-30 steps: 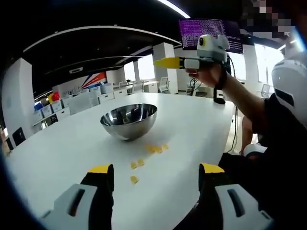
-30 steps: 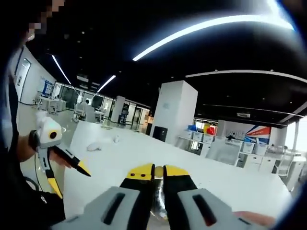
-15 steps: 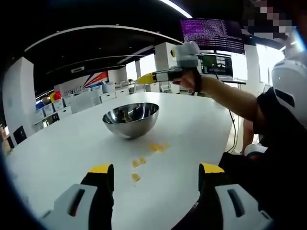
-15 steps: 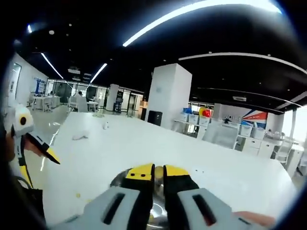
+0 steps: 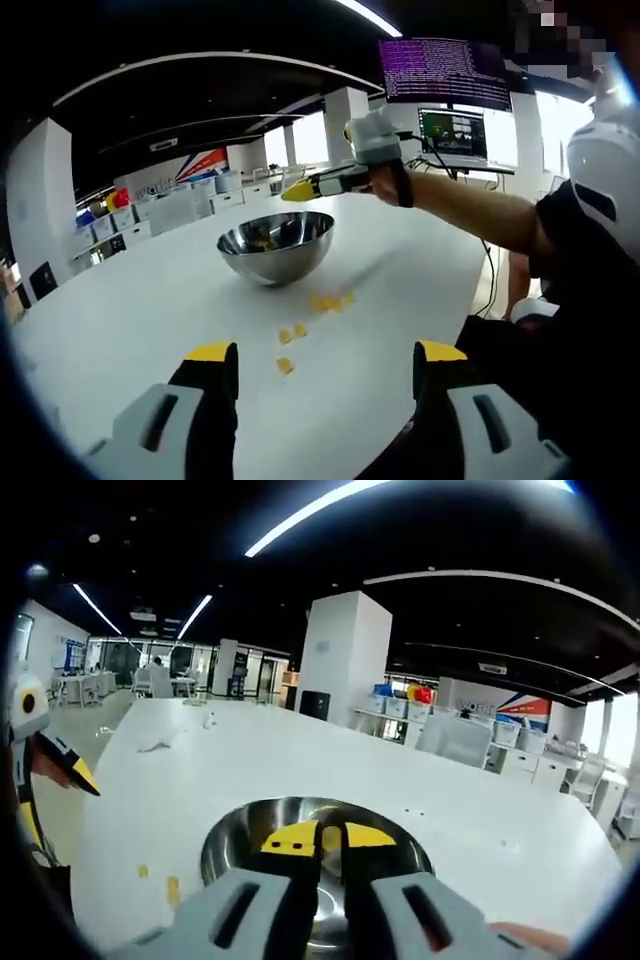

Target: Pick up the QQ candy scattered on the table and place it into the stainless steel bowl on the table

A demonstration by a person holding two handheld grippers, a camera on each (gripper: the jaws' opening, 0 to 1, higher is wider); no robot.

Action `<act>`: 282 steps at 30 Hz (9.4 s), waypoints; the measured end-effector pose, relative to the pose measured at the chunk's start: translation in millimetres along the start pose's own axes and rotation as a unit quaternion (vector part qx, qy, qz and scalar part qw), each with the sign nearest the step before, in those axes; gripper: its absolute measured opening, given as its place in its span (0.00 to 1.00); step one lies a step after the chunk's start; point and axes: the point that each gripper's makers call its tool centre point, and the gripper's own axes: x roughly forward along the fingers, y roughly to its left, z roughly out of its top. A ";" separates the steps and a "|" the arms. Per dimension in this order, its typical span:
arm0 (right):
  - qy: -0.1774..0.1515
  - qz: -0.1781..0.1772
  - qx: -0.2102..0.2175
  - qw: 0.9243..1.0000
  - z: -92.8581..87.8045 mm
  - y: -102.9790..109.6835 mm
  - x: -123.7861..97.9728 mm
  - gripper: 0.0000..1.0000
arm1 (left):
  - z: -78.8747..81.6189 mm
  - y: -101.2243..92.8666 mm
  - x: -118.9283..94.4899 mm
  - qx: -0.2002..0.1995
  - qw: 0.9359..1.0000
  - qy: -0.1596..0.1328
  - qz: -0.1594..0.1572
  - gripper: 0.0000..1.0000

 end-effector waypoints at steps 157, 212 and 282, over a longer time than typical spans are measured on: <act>0.055 0.059 -0.004 0.997 -99.0 102.3 -87.6 0.04 | 7.4 -5.1 4.3 0.006 1.000 -0.001 0.001 0.71; -0.021 -0.014 -0.030 0.999 -21.8 11.7 -4.4 0.28 | -0.7 -3.0 5.8 -0.003 1.000 0.002 0.000 0.71; 0.076 0.027 0.068 0.994 -124.7 122.0 -50.3 0.10 | 8.2 -15.8 9.0 0.005 1.000 -0.008 -0.018 0.71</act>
